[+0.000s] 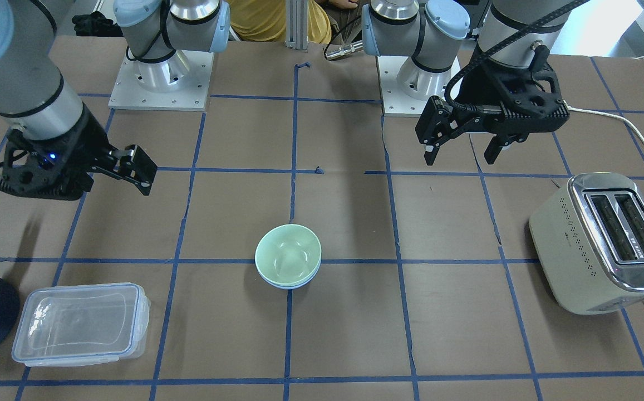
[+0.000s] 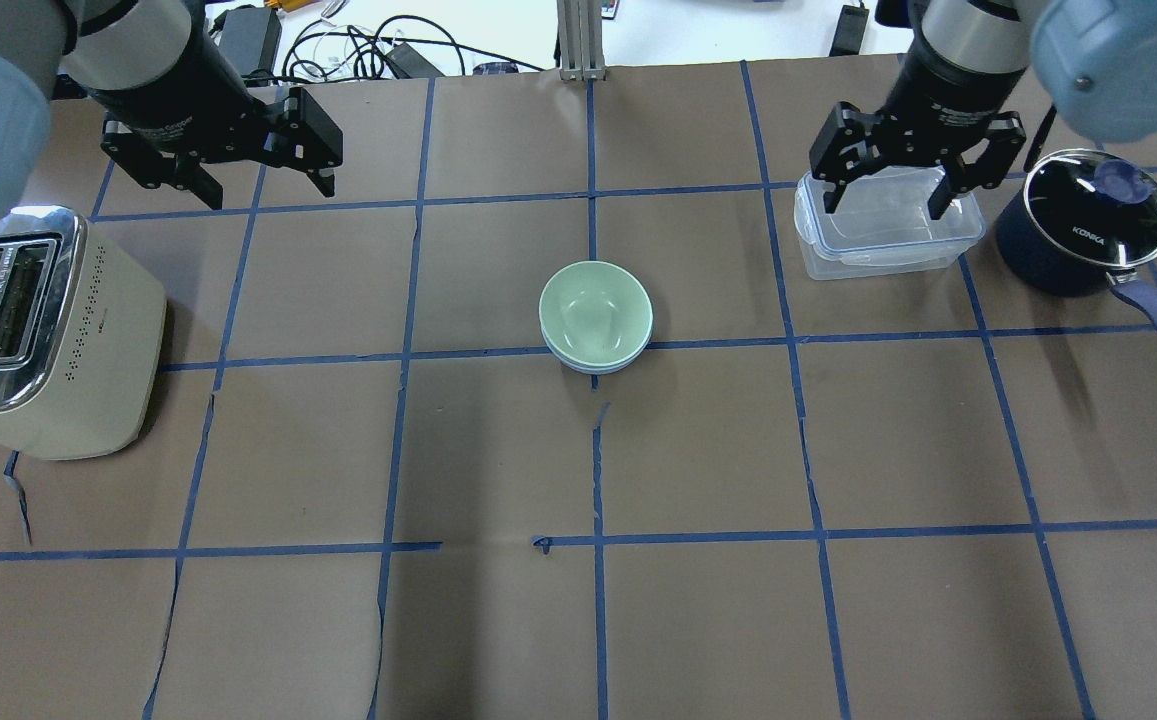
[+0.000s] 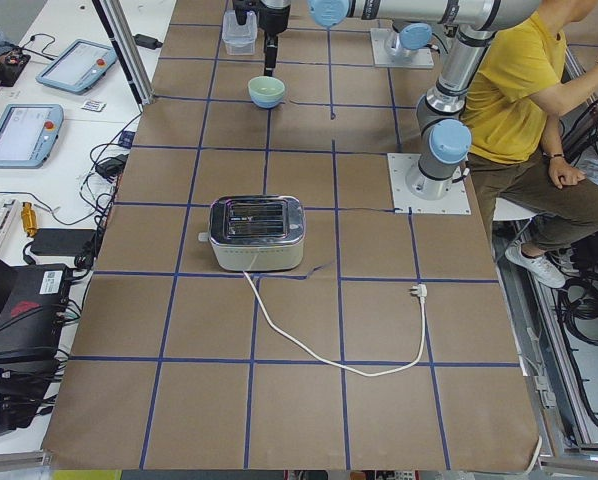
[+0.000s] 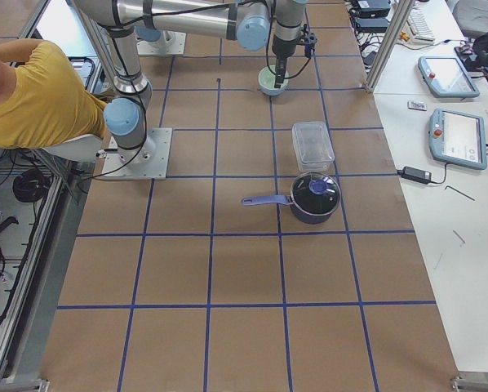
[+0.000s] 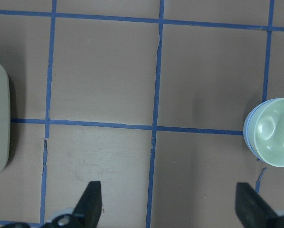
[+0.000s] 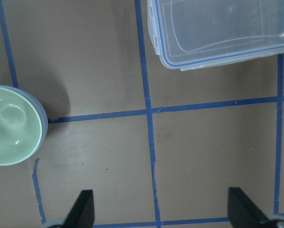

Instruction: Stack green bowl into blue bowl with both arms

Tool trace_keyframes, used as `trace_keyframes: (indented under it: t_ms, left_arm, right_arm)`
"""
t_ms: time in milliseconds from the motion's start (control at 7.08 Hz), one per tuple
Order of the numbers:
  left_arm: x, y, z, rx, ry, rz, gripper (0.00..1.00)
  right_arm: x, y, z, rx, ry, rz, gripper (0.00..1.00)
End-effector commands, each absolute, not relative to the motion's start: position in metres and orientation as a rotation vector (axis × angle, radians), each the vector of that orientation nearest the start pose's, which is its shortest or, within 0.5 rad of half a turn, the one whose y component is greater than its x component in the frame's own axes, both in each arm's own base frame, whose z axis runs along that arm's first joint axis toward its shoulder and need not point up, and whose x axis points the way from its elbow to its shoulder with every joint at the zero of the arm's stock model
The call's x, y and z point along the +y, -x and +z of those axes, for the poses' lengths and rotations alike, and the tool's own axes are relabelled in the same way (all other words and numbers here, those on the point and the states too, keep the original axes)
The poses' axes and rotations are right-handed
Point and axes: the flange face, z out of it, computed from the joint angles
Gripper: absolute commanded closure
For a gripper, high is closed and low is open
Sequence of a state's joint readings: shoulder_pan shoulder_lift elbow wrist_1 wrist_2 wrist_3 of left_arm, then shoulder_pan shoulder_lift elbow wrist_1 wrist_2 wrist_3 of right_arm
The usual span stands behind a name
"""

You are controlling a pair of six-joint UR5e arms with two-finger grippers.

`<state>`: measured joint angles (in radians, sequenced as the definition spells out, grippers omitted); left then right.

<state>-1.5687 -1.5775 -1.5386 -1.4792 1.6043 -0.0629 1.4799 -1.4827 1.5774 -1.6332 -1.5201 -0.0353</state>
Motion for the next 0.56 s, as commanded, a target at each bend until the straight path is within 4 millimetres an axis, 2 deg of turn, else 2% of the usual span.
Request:
trace_keyframes:
  t_ms: [0, 141, 424]
  left_arm:
    - [-0.505, 0.129, 0.51, 3.104, 0.103, -0.183, 0.0]
    - [-0.505, 0.129, 0.51, 3.104, 0.103, -0.183, 0.0]
    - [-0.506, 0.129, 0.51, 3.106, 0.103, -0.18, 0.0]
  right_arm:
    - [-0.488, -0.072, 0.468, 3.137, -0.014, -0.01, 0.0]
    - [-0.484, -0.07, 0.476, 3.175, -0.01, -0.02, 0.0]
    - [-0.47, -0.102, 0.485, 3.175, 0.006, -0.053, 0.0]
